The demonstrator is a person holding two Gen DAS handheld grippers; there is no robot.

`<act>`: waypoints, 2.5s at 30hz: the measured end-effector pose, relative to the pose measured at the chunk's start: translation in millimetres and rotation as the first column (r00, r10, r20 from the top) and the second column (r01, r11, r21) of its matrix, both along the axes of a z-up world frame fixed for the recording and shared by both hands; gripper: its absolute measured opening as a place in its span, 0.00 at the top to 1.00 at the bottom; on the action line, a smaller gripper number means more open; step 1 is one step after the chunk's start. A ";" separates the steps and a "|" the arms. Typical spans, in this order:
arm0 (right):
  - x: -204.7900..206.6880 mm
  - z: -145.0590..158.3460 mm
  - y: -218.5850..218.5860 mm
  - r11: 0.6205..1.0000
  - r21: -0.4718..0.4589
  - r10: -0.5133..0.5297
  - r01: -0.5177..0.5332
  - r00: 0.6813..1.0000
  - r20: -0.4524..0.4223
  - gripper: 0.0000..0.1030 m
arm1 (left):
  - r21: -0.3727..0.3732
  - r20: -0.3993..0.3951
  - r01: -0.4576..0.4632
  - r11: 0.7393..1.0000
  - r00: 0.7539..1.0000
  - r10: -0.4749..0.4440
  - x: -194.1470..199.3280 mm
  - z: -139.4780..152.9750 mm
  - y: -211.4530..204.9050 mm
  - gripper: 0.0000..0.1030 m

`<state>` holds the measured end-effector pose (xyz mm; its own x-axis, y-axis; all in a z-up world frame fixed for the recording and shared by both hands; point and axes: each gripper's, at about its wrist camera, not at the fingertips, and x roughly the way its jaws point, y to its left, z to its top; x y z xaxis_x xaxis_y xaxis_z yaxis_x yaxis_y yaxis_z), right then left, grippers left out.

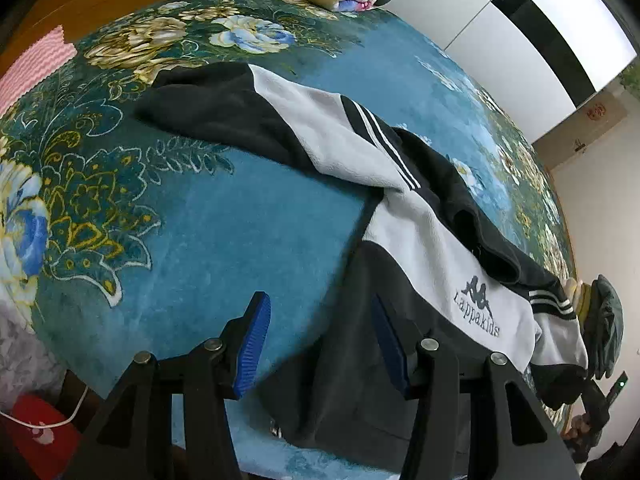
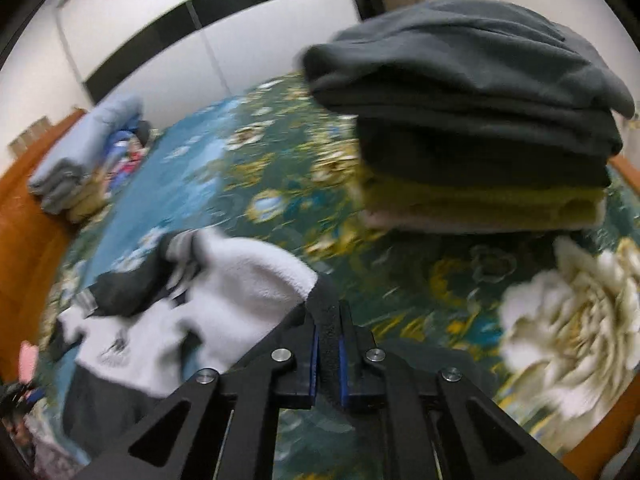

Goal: Fold clothes

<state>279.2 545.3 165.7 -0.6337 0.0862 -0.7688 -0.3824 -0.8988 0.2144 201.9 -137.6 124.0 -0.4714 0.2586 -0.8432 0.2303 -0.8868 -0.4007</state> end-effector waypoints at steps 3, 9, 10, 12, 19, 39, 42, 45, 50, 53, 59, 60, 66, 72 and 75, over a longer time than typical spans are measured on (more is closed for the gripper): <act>-15.7 -15.0 16.2 0.999 0.005 -0.053 0.053 0.998 0.046 0.93 | 0.013 0.000 0.002 1.000 1.000 -0.002 -4.2 -1.7 0.1 0.48; -35.1 -41.0 41.9 0.982 0.037 -0.191 0.188 0.973 0.126 0.93 | 0.036 0.011 0.064 0.997 0.998 -0.065 -25.0 -11.6 15.3 0.48; -38.6 -40.8 44.0 0.977 0.038 -0.212 0.209 0.969 0.128 0.93 | 0.039 0.015 0.069 0.997 0.997 -0.070 -26.4 -14.4 15.9 0.48; -45.6 -41.6 41.2 0.974 0.067 -0.226 0.218 0.963 0.146 0.93 | 0.049 0.024 0.073 0.996 0.997 -0.074 -29.1 -21.1 16.1 0.48; -54.8 -36.0 24.4 0.974 0.123 -0.210 0.190 0.962 0.175 0.85 | 0.091 0.046 0.089 0.992 0.995 -0.093 -41.9 -41.9 15.9 0.48; 28.0 -11.3 -89.5 0.991 -0.038 -0.133 0.131 0.989 -0.061 0.23 | -0.093 0.041 0.571 0.815 0.821 -0.570 -181.5 -53.0 182.3 0.48; 18.0 -27.4 -106.7 0.991 -0.091 -0.100 0.095 0.994 -0.049 0.23 | -0.062 0.060 0.597 0.800 0.802 -0.594 -200.7 -61.6 198.5 0.52; 10.2 -36.6 -121.6 0.993 -0.108 -0.061 0.056 0.997 -0.042 0.23 | -0.012 0.038 0.618 0.786 0.786 -0.617 -217.4 -60.3 214.5 0.69; 9.3 -50.2 -128.5 0.989 -0.144 -0.042 0.037 0.999 -0.027 0.23 | 0.063 -0.035 0.587 0.807 0.809 -0.586 -260.1 -39.0 236.6 0.86; 18.1 -53.5 -122.5 0.987 -0.150 -0.061 0.056 0.998 -0.025 0.23 | 0.138 -0.047 0.527 0.839 0.849 -0.526 -293.1 -34.5 246.6 0.87; 37.5 -61.3 -103.8 0.977 -0.182 -0.118 0.114 0.993 -0.011 0.23 | 0.261 0.049 0.378 0.888 0.914 -0.403 -335.2 -61.8 262.7 0.87; 40.0 -61.5 -101.2 0.975 -0.187 -0.124 0.120 0.992 -0.011 0.23 | 0.252 0.076 0.358 0.899 0.919 -0.388 -337.3 -67.3 265.1 0.87; 47.8 -57.1 -91.8 0.973 -0.198 -0.132 0.122 0.990 -0.038 0.23 | 0.296 0.040 0.418 0.859 0.893 -0.448 -301.9 -46.6 254.8 0.77; 61.3 -65.7 -57.4 0.934 -0.296 -0.230 0.198 0.970 -0.079 0.23 | 0.207 -0.141 0.507 0.836 0.861 -0.488 -221.3 9.1 195.9 0.50; 74.8 -73.0 -22.7 0.889 -0.350 -0.342 0.296 0.937 -0.076 0.23 | 0.169 -0.175 0.479 0.862 0.875 -0.452 -177.1 13.9 153.9 0.48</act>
